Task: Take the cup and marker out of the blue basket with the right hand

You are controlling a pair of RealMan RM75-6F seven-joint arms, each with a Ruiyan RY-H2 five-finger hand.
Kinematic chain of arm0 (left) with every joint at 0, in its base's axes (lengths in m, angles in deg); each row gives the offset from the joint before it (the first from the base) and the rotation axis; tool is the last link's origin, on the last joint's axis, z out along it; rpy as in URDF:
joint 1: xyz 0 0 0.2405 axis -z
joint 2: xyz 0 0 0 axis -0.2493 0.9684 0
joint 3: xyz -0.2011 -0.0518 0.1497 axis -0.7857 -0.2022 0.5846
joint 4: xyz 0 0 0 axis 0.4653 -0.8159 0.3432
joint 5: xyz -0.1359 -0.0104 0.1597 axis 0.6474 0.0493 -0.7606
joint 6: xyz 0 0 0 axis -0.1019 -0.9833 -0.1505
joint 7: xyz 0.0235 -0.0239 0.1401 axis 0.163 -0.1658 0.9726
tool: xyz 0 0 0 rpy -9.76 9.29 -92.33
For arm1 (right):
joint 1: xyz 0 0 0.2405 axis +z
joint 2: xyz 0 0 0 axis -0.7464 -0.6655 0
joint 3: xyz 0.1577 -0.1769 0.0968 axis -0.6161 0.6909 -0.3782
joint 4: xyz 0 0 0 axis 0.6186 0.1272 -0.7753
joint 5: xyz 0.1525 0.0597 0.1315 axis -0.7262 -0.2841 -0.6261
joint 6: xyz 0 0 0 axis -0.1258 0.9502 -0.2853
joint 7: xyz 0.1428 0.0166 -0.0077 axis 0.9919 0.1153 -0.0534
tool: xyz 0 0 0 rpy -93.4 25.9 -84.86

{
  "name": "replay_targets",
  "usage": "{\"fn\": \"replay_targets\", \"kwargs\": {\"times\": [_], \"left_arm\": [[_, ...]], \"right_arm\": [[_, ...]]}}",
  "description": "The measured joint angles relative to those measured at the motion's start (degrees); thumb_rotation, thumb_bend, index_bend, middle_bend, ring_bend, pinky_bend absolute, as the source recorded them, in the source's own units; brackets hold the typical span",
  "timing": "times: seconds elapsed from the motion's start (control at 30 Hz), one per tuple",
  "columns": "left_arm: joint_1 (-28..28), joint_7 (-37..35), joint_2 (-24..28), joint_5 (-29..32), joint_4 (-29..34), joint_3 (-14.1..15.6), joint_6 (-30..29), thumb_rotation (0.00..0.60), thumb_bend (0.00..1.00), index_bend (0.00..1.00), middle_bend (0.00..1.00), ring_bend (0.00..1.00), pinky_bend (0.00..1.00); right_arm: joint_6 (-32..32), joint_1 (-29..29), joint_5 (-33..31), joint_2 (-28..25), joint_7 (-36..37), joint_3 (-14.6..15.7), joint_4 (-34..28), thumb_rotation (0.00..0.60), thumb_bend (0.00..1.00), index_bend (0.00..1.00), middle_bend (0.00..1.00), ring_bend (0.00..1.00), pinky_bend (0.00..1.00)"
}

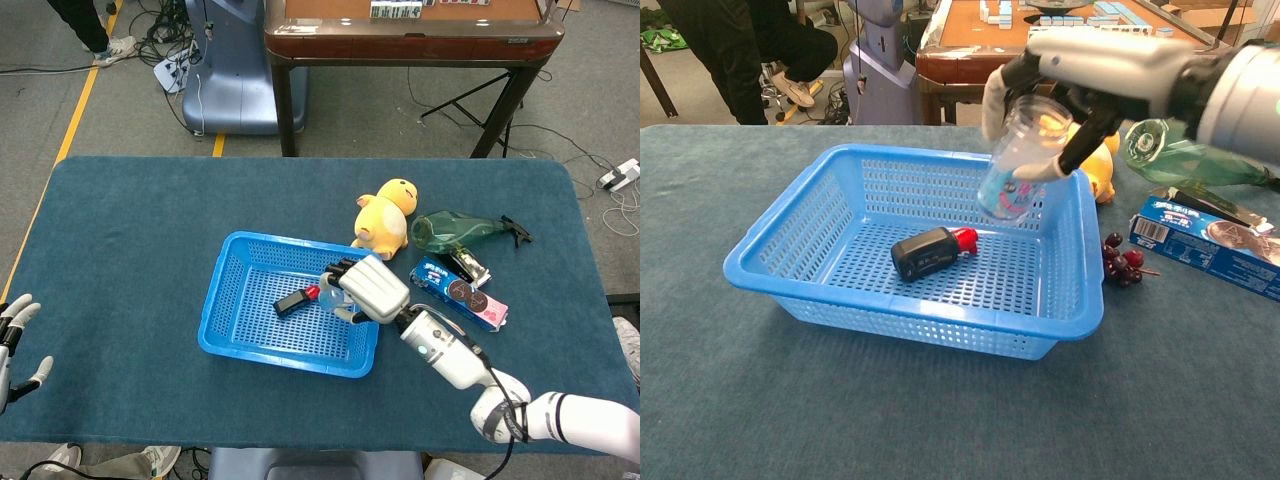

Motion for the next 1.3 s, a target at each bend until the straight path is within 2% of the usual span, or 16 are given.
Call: {"fn": "replay_targets", "kwargs": {"times": [0.2, 0.33, 0.47, 0.57, 0.7, 1.07, 1.13, 1.3], "left_arm": [[0.37, 0.84, 0.13, -0.23, 0.59, -0.12, 0.30, 0.600, 0.31, 0.20, 0.12, 0.09, 0.10], [0.49, 1.54, 0.32, -0.25, 1.23, -0.27, 0.25, 0.600, 0.31, 0.20, 0.12, 0.09, 0.10], [0.69, 2.33, 0.38, -0.44, 2.02, -0.38, 0.26, 0.600, 0.31, 0.20, 0.12, 0.09, 0.10], [0.81, 2.71, 0.27, -0.81, 2.35, -0.21, 0.38, 0.600, 0.31, 0.20, 0.12, 0.09, 0.10], [0.60, 2.72, 0.20, -0.88, 2.51, -0.07, 0.09, 0.600, 0.31, 0.20, 0.12, 0.09, 0.10], [-0.08, 2.39, 0.38, -0.78, 2.09, 0.19, -0.60, 0.600, 0.31, 0.20, 0.12, 0.09, 0.10], [-0.19, 2.18, 0.43, -0.68, 2.04, 0.14, -0.76, 0.600, 0.31, 0.20, 0.12, 0.09, 0.10], [-0.35, 2.00, 0.54, -0.85, 1.87, 0.14, -1.04, 0.600, 0.31, 0.20, 0.12, 0.09, 0.10]], "right_arm": [[6.09, -5.20, 3.16, -11.03, 3.48, 1.54, -6.52, 0.600, 0.33, 0.52, 0.49, 0.50, 0.74], [9.80, -9.15, 6.03, -17.55, 8.86, 4.01, -8.77, 0.600, 0.33, 0.52, 0.49, 0.50, 0.74], [10.88, -12.03, 8.45, -21.23, 13.08, 7.56, -8.76, 0.600, 0.33, 0.52, 0.49, 0.50, 0.74], [10.40, -13.29, 9.47, -21.42, 13.50, 9.82, -7.20, 0.600, 0.33, 0.52, 0.49, 0.50, 0.74], [8.23, -13.53, 9.90, -19.72, 14.76, 11.41, -4.59, 0.600, 0.33, 0.52, 0.49, 0.50, 0.74], [2.83, -12.34, 10.79, -11.08, 17.29, 14.24, 5.93, 0.600, 0.28, 0.50, 0.43, 0.48, 0.73], [2.21, -12.14, 10.86, -9.80, 17.73, 14.68, 7.64, 0.600, 0.27, 0.45, 0.41, 0.46, 0.71], [1.48, -11.77, 11.10, -9.69, 17.78, 15.49, 8.20, 0.600, 0.22, 0.24, 0.30, 0.35, 0.61]]}}
